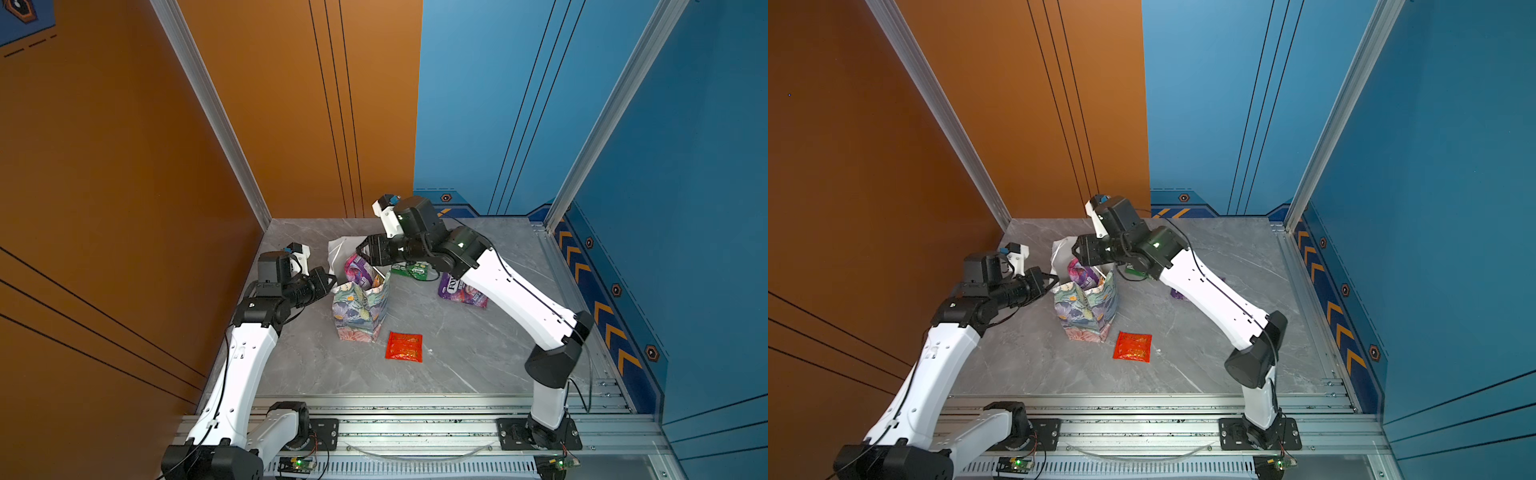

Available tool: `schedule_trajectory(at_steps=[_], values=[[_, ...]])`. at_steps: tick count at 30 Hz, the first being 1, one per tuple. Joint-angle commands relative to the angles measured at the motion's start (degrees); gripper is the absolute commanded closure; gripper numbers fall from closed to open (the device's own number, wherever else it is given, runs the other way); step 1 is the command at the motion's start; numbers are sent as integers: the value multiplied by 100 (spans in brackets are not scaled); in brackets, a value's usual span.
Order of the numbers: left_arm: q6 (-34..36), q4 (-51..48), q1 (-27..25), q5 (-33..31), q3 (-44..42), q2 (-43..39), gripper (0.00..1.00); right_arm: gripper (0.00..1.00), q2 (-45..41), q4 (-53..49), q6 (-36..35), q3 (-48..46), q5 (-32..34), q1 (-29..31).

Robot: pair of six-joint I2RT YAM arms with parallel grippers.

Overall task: Place the snacks into the paper bag
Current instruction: 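Move the right gripper away from the bag toward the second purple Fox's Berries packet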

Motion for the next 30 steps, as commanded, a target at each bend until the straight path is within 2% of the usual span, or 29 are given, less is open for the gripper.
schedule_trajectory(at_steps=[1,4,10,17,25,30], values=[[65,-102,38,-18,-13,5,100,41,-289,259,44,-765,82,-95],[53,-100,38,-23,-6,0,100,41,-806,634,204,-1527,-22,-211],[45,-101,38,-26,-4,4,100,41,-2031,689,313,-2996,362,-727],[52,-102,38,-13,37,19,100,41,-3111,1074,747,-5276,11,-2549],[34,-103,38,-15,51,10,100,43,-3029,1999,998,-6718,-1111,-4478],[21,-105,38,8,74,26,100,44,-2478,2534,1071,-7038,-1411,-5074]])
